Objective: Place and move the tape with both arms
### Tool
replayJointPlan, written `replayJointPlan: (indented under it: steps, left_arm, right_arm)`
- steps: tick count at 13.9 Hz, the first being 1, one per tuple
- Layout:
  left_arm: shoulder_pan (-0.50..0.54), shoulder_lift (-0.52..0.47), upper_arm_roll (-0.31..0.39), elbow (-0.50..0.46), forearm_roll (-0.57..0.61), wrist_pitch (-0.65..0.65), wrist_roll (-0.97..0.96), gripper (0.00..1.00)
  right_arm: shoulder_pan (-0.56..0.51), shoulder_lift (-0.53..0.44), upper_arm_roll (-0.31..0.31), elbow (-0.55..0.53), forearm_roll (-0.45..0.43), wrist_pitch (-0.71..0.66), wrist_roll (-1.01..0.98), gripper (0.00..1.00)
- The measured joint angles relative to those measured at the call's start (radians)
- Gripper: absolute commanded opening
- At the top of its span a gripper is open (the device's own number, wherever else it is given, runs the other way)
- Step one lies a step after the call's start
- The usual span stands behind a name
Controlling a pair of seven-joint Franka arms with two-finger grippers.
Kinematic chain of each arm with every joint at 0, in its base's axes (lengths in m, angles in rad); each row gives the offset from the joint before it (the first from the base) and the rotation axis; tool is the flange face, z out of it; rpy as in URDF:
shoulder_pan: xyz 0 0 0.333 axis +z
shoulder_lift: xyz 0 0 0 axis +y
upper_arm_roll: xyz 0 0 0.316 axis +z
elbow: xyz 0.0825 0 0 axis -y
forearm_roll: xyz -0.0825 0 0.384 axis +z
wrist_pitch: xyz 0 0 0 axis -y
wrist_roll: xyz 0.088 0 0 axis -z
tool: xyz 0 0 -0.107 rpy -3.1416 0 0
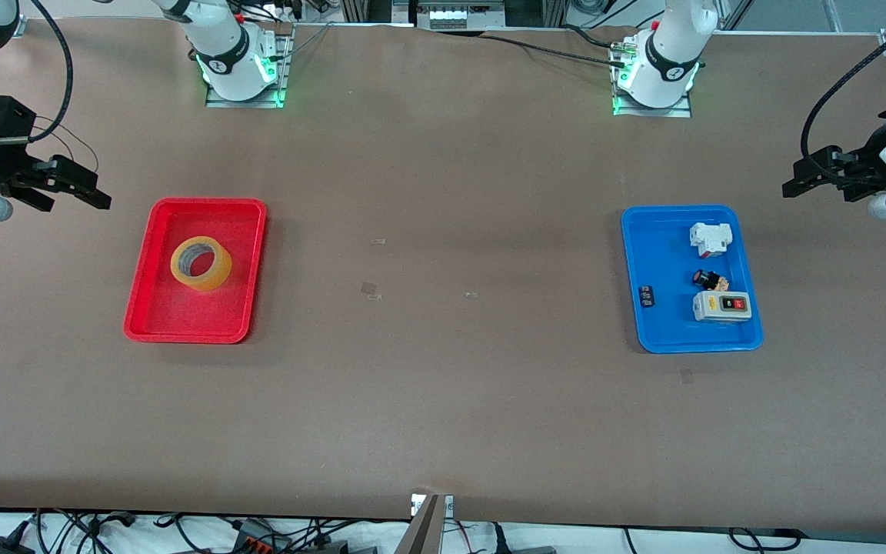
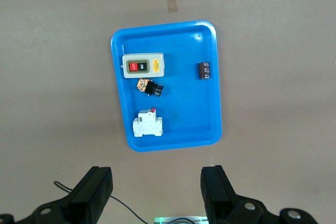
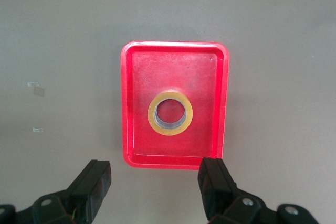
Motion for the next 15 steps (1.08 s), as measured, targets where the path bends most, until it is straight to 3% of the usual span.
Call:
replayJointPlan:
  steps: [11, 15]
  left_arm:
    - [0.0, 0.0, 0.0, 0.0, 0.0, 0.0, 0.0, 1.0]
    - [0.0, 0.0, 0.0, 0.0, 0.0, 0.0, -0.002, 1.0]
  right_arm:
    - [-0.026, -0.02, 0.0, 0.0, -0.021, 0.008, 0.0, 1.0]
    - [-0.035, -0.025, 0.029, 0.0, -0.021, 0.007, 0.0, 1.0]
